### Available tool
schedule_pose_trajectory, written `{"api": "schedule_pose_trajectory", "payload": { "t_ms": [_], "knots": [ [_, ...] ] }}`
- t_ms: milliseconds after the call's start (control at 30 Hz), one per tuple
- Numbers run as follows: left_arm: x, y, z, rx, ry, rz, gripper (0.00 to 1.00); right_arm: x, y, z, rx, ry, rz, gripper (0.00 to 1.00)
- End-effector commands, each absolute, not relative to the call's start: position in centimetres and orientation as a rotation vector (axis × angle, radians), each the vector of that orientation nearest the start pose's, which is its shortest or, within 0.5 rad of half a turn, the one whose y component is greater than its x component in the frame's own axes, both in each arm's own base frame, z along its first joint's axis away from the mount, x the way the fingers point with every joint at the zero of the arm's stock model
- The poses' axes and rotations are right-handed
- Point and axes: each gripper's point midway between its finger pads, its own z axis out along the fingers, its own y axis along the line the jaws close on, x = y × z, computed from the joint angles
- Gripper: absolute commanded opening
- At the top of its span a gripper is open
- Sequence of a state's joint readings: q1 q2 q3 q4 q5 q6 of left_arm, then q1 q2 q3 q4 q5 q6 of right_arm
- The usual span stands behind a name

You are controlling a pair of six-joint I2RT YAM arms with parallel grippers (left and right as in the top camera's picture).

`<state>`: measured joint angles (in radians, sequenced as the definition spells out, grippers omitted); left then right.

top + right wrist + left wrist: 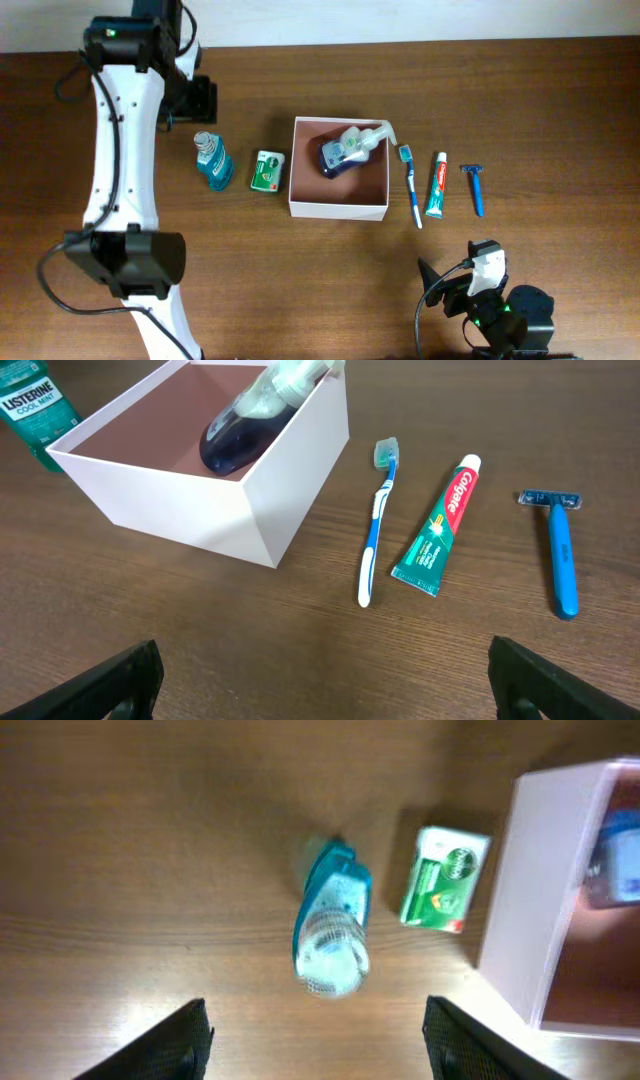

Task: Pack container
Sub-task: 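Move the left gripper back and grasp the blue Listerine bottle, then lift the Listerine bottle and carry it into the box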

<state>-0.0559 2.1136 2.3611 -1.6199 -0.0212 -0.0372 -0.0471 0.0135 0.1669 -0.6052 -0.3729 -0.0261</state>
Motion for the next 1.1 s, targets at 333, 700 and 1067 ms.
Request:
{"api": "schedule_pose_trajectory", "payload": {
  "t_ms": [333, 700, 1067],
  "knots": [
    [41.8, -2.5, 10.4, 0.165, 3.105, -0.019, 0.65, 20.2, 5.4, 11.1, -0.208, 1.991, 0.343, 0.99],
    [41.4, -2.5, 12.2, 0.165, 3.104, -0.019, 0.11, 20.2, 5.4, 11.1, -0.208, 1.991, 0.343, 0.99],
    [40.8, -9.3, 25.7, 0.331, 2.853, -0.252, 0.1, 20.2, 5.4, 11.1, -0.208, 1.991, 0.343, 0.99]
  ]
}}
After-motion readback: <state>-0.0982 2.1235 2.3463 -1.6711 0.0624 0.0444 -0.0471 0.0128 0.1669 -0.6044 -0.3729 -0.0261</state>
